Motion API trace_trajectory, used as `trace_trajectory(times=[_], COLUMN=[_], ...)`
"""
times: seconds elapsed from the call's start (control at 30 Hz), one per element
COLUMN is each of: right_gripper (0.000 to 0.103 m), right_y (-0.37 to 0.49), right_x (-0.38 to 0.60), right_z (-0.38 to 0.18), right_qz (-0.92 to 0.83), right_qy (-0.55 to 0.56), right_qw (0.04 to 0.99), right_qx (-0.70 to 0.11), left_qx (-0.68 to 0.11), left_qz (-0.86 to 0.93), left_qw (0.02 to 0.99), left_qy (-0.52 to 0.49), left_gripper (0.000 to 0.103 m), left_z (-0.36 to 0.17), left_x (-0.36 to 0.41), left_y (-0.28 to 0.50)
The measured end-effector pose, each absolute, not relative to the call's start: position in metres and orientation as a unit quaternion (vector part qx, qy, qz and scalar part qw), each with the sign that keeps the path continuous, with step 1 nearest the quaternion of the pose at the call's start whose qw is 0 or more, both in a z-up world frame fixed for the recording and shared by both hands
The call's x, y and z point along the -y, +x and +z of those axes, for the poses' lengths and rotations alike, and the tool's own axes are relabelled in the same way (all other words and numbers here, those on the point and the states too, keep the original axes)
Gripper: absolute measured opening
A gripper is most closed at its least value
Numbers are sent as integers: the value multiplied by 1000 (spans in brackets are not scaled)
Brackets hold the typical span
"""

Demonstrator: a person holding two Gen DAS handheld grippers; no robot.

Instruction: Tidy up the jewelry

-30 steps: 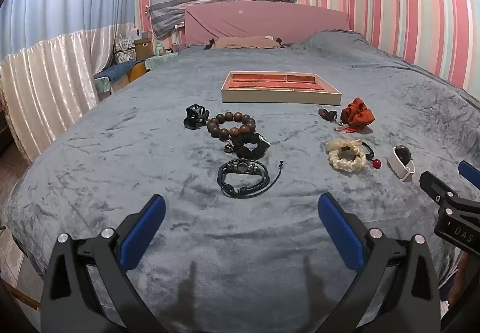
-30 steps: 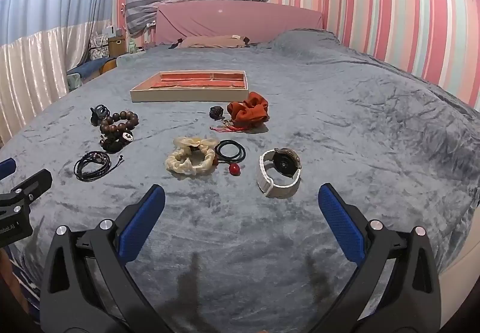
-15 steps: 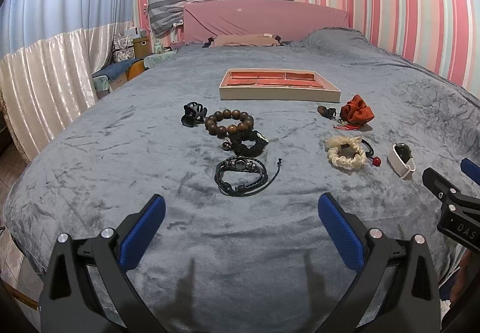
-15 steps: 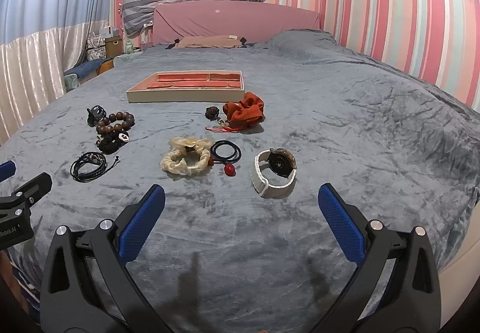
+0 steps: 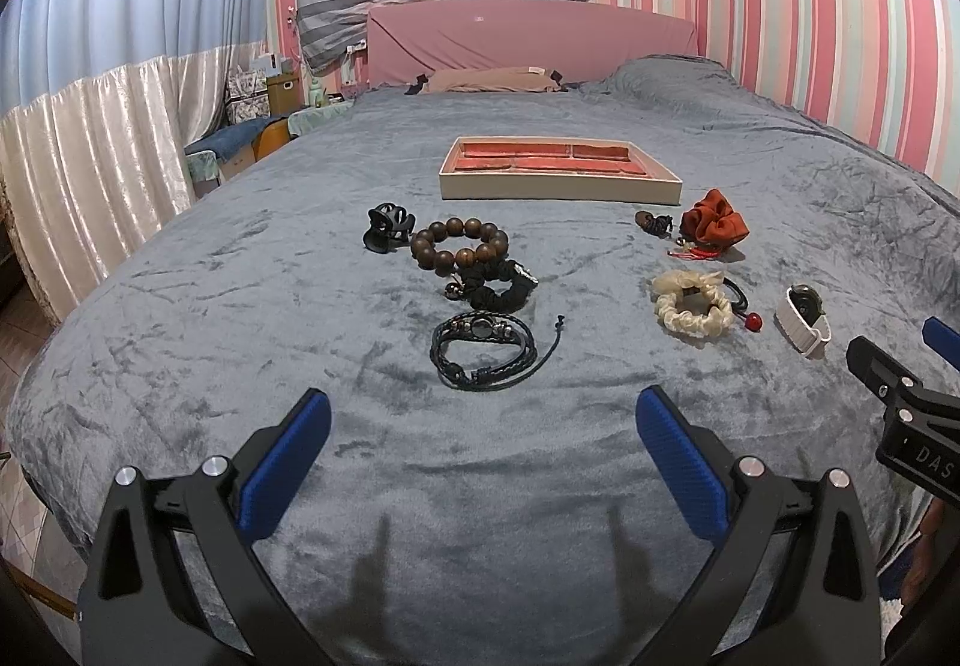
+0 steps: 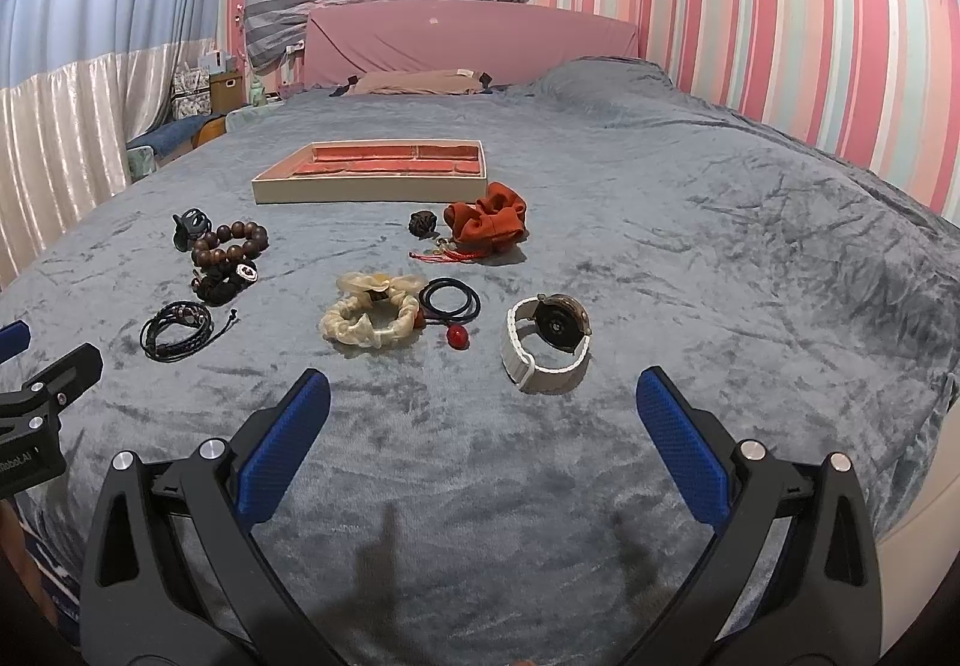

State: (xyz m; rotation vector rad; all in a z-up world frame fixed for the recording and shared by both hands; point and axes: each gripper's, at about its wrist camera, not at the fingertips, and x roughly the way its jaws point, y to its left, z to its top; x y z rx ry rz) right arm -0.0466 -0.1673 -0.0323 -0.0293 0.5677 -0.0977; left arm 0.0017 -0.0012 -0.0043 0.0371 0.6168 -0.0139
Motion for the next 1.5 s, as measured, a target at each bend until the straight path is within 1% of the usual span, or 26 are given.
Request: trace_trajectory(times=[0.9,1.5], right_gripper=[99,99], right_y=[-50,-42], right_x=[170,171], right_z=[-36,-44], right_qz=[-51,-52], right_qy=[-13,-15], right_qw=[958,955], right_qx=[-283,-292], left_qx=[-304,-319], left_qz=[-7,-8], left_qw=[952,948], left_qy=[19,18], left_gripper=[99,99], left_z=[-5,-16], left_x=[2,-2], left_y=[2,8])
